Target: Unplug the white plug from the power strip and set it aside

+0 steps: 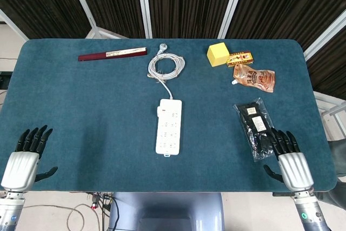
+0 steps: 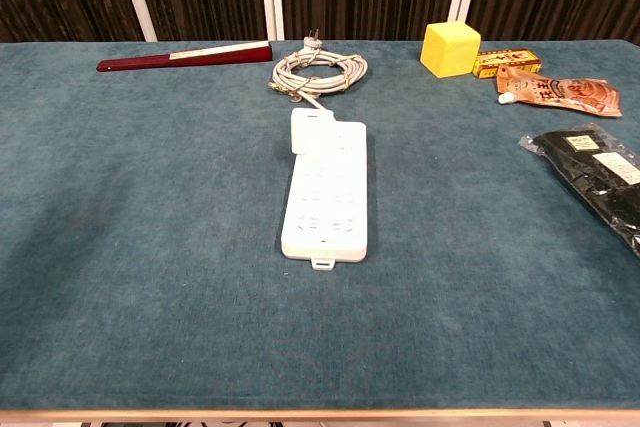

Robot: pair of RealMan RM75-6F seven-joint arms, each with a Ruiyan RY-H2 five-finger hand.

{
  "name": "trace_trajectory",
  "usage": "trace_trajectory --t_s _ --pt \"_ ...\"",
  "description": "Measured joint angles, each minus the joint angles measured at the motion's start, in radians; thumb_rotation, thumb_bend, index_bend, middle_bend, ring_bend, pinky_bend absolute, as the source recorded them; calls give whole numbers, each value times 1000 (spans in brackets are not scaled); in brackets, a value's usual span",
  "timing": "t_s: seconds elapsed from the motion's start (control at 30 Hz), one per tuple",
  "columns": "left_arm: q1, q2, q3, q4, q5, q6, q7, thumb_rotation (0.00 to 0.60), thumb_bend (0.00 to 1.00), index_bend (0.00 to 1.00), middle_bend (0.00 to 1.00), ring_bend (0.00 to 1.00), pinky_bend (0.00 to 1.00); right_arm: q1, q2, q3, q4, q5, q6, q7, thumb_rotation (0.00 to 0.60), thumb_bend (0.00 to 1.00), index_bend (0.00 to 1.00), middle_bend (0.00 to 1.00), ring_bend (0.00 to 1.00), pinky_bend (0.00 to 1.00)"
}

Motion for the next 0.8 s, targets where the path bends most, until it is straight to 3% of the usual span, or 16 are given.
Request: trace_trajectory --t_s 0.17,0.3,0.8 --pt "-4 -8 -9 11 -22 -14 2 600 0 0 0 0 14 70 -10 33 -66 -16 -66 -72 600 339 0 12 7 112" --pt "-8 -14 -17 21 -41 -30 -1 600 0 0 0 0 14 132 -43 60 -108 -20 -138 -159 600 392 62 110 63 139" --pt "-71 -15 -89 10 -144 -127 7 600 0 19 0 0 17 326 -346 120 -136 94 -396 -473 600 394 122 141 90 163"
